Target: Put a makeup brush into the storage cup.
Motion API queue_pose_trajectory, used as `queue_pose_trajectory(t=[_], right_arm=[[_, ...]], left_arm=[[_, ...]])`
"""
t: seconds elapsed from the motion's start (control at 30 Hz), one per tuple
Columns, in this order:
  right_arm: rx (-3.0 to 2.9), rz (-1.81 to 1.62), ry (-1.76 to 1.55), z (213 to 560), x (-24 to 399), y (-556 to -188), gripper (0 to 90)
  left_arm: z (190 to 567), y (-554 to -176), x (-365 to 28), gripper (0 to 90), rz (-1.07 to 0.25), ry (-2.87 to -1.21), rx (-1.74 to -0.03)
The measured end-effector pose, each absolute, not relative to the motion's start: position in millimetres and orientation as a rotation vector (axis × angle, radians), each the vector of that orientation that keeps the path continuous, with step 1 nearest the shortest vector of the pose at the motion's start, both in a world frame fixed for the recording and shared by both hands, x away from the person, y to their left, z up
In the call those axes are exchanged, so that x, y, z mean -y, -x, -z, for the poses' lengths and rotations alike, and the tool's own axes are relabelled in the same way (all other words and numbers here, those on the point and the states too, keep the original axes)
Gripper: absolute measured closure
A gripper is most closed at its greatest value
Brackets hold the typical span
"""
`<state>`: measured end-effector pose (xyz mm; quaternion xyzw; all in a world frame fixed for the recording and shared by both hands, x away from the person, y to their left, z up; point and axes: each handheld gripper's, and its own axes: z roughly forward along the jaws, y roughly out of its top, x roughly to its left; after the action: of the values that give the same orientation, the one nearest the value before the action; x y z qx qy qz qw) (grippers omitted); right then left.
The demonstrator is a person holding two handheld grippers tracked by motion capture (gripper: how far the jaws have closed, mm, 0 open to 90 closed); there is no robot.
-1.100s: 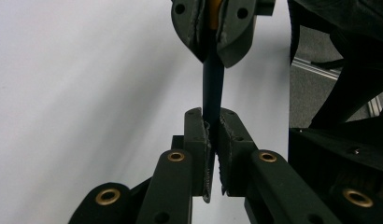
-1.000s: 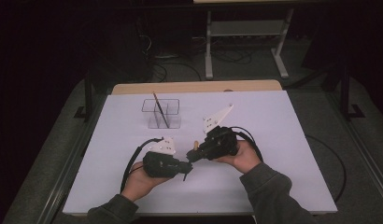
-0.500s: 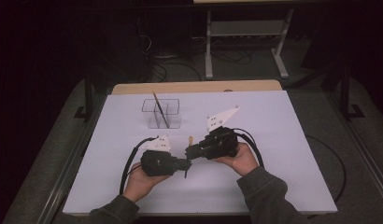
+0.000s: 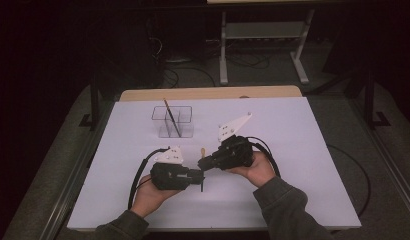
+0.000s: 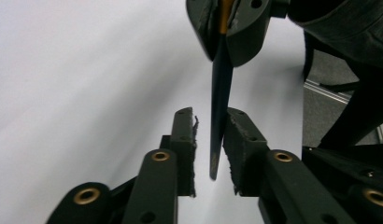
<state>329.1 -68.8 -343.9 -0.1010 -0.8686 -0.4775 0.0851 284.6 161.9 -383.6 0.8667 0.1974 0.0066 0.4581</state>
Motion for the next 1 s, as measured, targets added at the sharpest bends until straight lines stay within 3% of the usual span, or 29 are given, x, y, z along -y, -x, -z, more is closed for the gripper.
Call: queue_pose_trajectory(t=[1.0], right_arm=[[2.641,1.310,0.402,351,74,-344,82.6]], left_arm=[[398,-274,-194,64.4,-0.112,-2.145,-0.582]])
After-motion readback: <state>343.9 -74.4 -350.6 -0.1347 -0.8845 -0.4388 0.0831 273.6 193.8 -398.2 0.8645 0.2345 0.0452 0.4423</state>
